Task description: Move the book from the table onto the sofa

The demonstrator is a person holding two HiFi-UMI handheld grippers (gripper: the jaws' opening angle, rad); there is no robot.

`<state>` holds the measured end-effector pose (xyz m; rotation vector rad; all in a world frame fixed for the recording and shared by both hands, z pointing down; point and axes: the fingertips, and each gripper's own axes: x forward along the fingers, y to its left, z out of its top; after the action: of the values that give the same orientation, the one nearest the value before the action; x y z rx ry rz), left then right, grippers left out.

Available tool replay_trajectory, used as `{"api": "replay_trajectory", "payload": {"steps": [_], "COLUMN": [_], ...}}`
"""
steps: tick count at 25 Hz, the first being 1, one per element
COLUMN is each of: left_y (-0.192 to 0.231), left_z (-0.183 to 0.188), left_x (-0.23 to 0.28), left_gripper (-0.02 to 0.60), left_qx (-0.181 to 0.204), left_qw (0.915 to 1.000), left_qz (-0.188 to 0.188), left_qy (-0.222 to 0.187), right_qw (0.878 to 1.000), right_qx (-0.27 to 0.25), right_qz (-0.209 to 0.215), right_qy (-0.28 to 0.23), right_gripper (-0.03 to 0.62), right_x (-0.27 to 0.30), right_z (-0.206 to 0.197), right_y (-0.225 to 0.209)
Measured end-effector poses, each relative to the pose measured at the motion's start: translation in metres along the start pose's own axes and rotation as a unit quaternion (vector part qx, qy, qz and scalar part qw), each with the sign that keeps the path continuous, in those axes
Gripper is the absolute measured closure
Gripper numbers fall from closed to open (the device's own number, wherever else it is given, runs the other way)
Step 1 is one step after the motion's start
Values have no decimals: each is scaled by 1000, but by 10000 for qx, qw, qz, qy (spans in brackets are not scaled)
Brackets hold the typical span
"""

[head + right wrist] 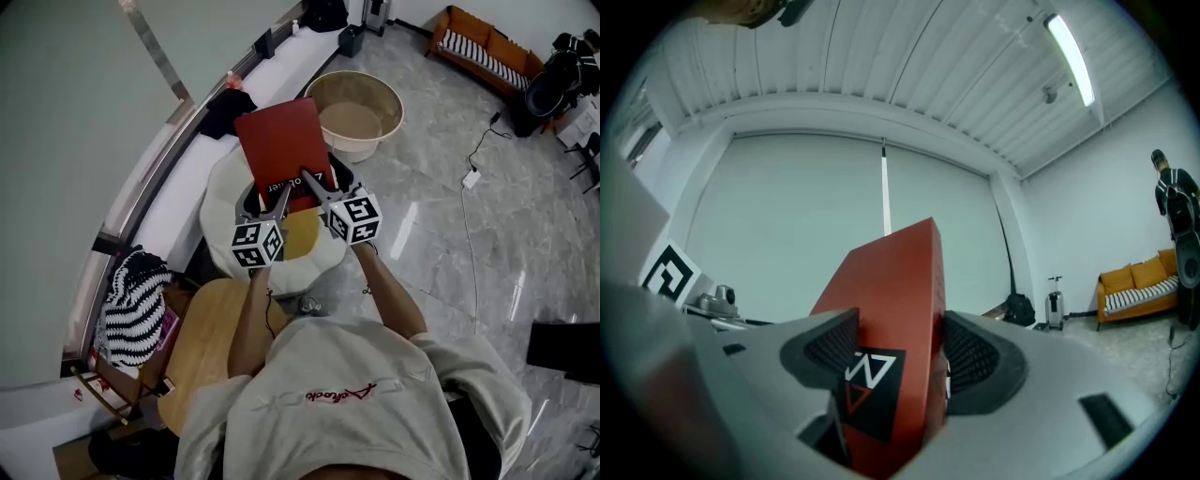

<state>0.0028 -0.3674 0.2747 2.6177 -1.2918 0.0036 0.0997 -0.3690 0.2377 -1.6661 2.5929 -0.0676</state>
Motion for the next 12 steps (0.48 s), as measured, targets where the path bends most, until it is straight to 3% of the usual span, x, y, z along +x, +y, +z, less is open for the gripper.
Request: {"api": "replay_trajectory", "payload": {"steps": [12], "left_y": [44], "left_z": [0], "left_x": [36], "left_gripper": [287], "left_qx": [-75], "left_qw": [9999], "left_qz": [-78], "left_qy": [73], "right_qw": [9999], "right_qx": [6], "right_qz": [-78], "right_qy": [96], "right_gripper": [309], "right_x": [54], "right_z": [-12], "right_y": [-11]}}
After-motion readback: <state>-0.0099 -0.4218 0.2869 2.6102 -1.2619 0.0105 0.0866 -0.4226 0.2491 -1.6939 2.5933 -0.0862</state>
